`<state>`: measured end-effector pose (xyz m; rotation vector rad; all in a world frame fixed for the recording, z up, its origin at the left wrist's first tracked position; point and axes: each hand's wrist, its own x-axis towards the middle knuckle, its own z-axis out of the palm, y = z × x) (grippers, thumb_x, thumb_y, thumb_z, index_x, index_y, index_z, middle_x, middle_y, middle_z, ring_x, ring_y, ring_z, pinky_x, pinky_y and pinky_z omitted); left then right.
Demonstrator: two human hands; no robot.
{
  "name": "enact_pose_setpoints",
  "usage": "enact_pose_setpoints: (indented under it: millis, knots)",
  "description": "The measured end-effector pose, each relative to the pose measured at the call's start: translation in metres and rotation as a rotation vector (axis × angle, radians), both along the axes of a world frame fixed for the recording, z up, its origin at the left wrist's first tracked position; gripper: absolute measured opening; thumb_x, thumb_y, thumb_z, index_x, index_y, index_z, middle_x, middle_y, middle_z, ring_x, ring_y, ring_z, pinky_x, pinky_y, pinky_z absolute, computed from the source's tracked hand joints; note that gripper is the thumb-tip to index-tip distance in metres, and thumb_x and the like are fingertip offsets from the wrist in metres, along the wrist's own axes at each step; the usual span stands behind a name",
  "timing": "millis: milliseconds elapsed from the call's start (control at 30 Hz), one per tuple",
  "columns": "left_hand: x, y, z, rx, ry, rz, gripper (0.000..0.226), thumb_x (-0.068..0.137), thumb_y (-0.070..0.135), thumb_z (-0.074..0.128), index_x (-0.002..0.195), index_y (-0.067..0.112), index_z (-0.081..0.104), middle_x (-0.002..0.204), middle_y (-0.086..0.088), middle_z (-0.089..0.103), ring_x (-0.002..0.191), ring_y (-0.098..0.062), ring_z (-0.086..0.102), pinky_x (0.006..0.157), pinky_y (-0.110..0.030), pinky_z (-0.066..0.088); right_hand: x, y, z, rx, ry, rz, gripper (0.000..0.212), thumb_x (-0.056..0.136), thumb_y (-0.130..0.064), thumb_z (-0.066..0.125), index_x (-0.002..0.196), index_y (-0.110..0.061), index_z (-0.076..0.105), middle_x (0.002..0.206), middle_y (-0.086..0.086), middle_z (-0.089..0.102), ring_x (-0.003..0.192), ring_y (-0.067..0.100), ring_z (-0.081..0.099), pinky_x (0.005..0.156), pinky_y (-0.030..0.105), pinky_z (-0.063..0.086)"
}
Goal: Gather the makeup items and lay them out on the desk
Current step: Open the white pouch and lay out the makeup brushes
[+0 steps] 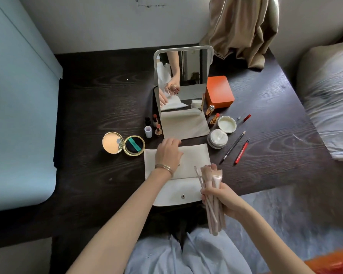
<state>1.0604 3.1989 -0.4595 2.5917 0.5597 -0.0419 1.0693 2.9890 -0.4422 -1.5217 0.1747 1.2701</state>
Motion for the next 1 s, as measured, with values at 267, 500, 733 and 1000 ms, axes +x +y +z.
enact_pose_setpoints:
  millis: [267, 500, 733, 1000]
  knots:
    - [-0.097, 0.006, -0.036, 0.142, 0.401, -0.287, 0.091, 0.079, 0.058, 0.057, 0.149, 0.029, 0.007, 0.158, 0.006, -0.01, 0.144, -0.022, -0.017, 0.113, -0.047, -0.013, 0.019, 0.045, -0.003, 0.015, -0.131, 0.15, 0.016, 0.08, 0.008, 0.059, 0.076, -0.008, 0.056, 0.064, 0.006, 0.058, 0.058, 0.016, 0.06, 0.057, 0.026, 0.052]
    - [-0.09, -0.003, -0.046, -0.046, 0.262, -0.213, 0.095, 0.077, 0.053, 0.063, 0.149, 0.026, 0.007, 0.158, 0.005, -0.007, 0.141, -0.014, -0.025, 0.11, -0.038, -0.017, 0.022, 0.106, -0.007, -0.079, -0.287, 0.41, 0.011, 0.076, 0.0, 0.062, 0.083, -0.007, 0.06, 0.077, 0.01, 0.061, 0.074, 0.019, 0.062, 0.076, 0.036, 0.054]
    - [-0.114, 0.011, -0.042, -0.118, -0.024, 0.129, 0.059, 0.079, 0.022, 0.071, 0.133, 0.011, 0.05, 0.144, -0.002, 0.042, 0.138, -0.015, 0.028, 0.11, -0.016, 0.014, 0.007, 0.129, -0.018, -0.17, -0.366, 0.45, 0.026, 0.075, -0.006, 0.065, 0.1, -0.005, 0.061, 0.096, 0.015, 0.062, 0.093, 0.027, 0.059, 0.085, 0.037, 0.048]
    - [-0.113, 0.005, -0.037, -0.164, -0.018, 0.244, 0.051, 0.079, 0.019, 0.069, 0.126, 0.023, 0.05, 0.12, 0.003, 0.048, 0.108, -0.012, 0.042, 0.089, -0.018, 0.039, -0.002, 0.138, -0.025, -0.255, -0.582, 0.42, 0.027, 0.081, -0.017, 0.066, 0.104, -0.004, 0.058, 0.092, 0.012, 0.062, 0.086, 0.022, 0.059, 0.074, 0.032, 0.048]
